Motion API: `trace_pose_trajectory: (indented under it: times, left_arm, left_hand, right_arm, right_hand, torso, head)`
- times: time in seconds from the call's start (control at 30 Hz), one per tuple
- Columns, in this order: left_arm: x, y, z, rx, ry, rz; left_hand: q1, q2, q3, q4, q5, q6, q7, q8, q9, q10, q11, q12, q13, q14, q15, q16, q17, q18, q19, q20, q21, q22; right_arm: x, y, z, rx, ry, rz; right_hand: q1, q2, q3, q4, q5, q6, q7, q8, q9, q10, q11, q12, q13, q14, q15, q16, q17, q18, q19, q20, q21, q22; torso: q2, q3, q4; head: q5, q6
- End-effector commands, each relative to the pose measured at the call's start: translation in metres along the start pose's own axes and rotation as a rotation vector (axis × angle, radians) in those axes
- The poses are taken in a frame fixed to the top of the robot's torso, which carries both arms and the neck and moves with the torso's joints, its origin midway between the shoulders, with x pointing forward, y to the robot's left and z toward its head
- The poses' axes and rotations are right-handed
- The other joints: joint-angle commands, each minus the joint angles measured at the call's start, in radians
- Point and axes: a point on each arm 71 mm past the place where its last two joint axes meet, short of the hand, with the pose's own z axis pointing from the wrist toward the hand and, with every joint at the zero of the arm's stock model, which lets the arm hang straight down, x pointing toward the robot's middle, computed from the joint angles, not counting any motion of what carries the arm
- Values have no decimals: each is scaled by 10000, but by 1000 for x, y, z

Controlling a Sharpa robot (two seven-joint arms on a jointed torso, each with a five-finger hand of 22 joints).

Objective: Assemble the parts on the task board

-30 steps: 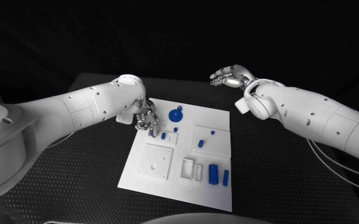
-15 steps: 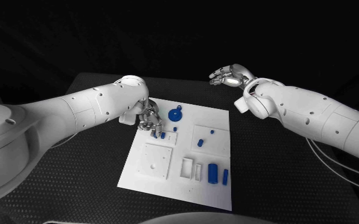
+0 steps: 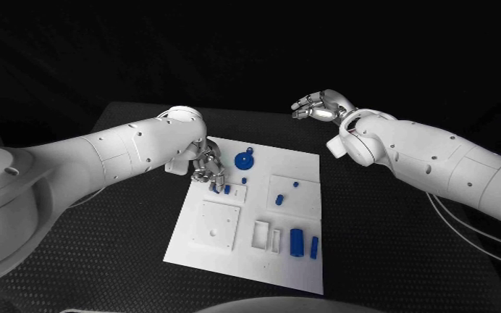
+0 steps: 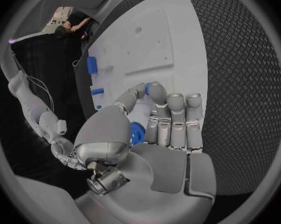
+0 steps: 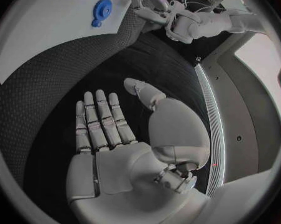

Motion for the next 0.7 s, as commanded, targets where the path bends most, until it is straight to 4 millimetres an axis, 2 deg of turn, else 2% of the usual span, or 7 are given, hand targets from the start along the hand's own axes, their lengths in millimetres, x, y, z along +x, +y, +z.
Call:
trace_pose_trajectory:
  times: [0.03,0.7]
  left_arm:
    - [5,8,7,-572,-277,204]
    - [4,18,6,-647,-485,76]
  left_hand:
    - [134,159,883,-76,20,42,-53,51,32,-52,-104,45,-10,-30,-88,34,-11,124,-32,-1004,58,149]
    - [124,127,902,-79,112,85,-70,53,70,-19,-120,83,-10,2,-97,74,-8,130,-8,-1014,80,153]
  right_arm:
    - [2,1,0,-119,157,-38]
    - [1,1,0,-118,151,-40]
  right_hand:
    - [41,7,-38,-30,2,56,48,49,-9,52,8,-15,-11,-11,23,28,-11,-202,14,-13,-39,18]
    - [42,9,-39,-31,3,59,48,51,-12,52,7,-16,-11,-14,22,30,-14,-203,16,-13,-53,31]
  torso:
    - [-2,-11,2]
    - [-6,-4,-3]
  head:
    - [-2,12]
    - [9,-2]
